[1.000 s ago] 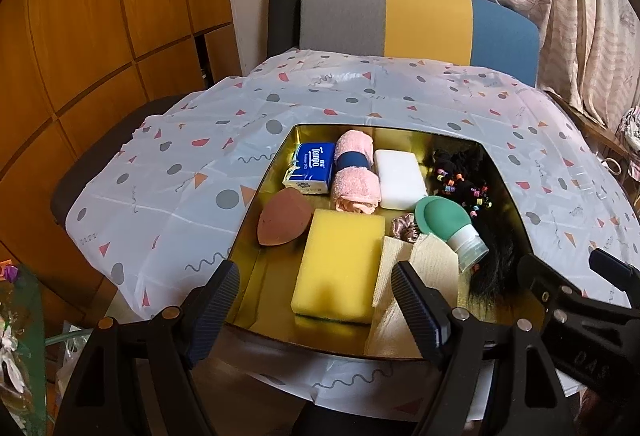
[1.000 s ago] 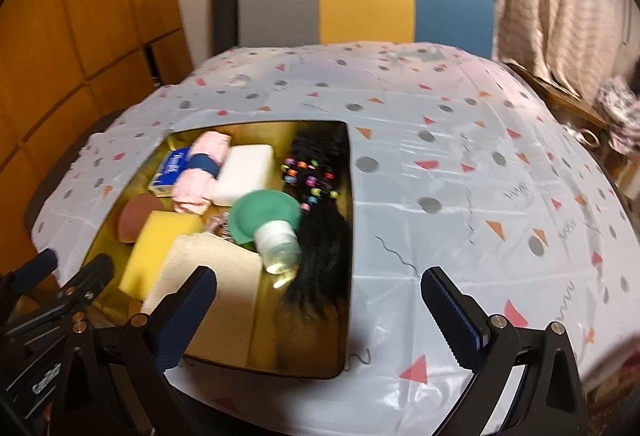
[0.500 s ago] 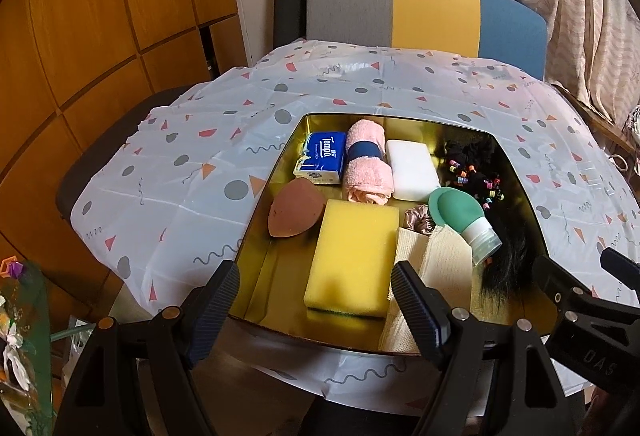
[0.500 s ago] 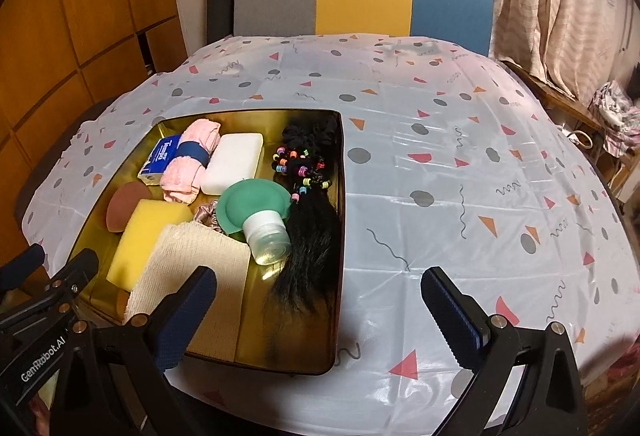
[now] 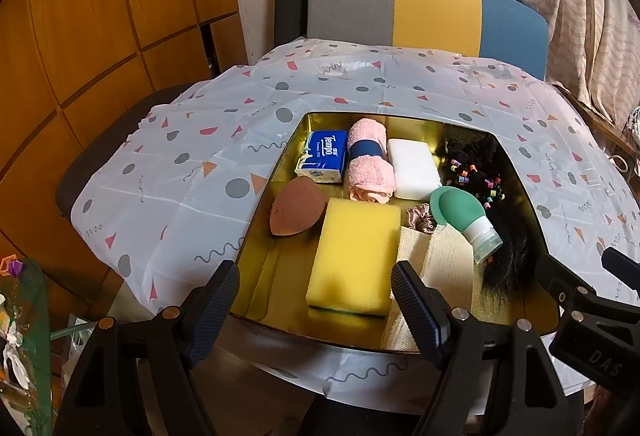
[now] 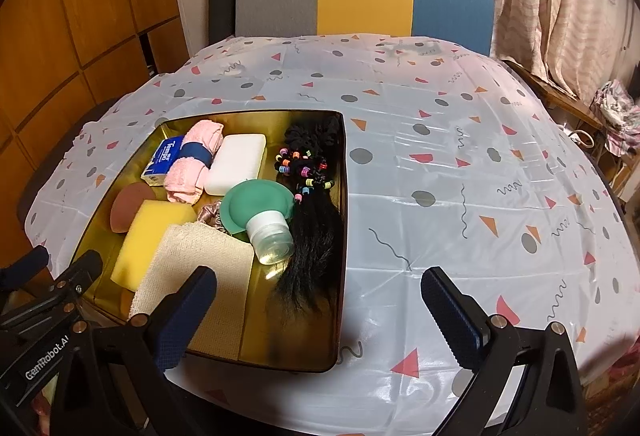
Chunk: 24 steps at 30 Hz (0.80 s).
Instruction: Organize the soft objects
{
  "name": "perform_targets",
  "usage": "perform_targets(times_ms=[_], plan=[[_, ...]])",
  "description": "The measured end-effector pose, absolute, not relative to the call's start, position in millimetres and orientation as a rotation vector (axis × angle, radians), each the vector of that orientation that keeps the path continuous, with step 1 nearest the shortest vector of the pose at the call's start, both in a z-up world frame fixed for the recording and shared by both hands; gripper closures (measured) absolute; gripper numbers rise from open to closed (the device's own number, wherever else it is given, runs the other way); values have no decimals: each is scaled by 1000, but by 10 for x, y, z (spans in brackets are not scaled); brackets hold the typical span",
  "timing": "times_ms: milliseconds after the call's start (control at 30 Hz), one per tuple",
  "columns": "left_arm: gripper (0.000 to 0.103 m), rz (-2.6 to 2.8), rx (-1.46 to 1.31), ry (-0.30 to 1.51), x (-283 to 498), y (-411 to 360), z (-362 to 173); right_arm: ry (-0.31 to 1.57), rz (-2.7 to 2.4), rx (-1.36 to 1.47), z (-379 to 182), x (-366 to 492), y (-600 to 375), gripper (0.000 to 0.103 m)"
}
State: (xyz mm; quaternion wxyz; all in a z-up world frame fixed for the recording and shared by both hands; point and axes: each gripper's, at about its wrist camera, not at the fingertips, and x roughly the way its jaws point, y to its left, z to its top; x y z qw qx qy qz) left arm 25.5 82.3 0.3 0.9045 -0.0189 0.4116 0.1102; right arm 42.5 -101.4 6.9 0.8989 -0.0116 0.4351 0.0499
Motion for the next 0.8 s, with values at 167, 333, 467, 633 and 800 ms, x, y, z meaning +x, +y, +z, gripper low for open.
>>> perform_targets(times_ms=[167, 333, 467, 633, 800], plan=[[23, 230, -40, 848, 250, 826, 10, 905, 100, -28, 60, 424, -1012, 0], [23, 231, -29, 850, 251, 816, 2, 910, 102, -25, 37, 427, -1015, 0], [24, 230, -20, 850, 248, 803, -5, 914, 102, -25, 30, 432, -1015, 0], [27, 226, -12, 851, 244, 789, -7, 917, 100, -22, 27, 438, -1018, 0], [28, 218, -16, 855, 247, 786, -10, 917, 99, -22, 24, 444, -1024, 0]])
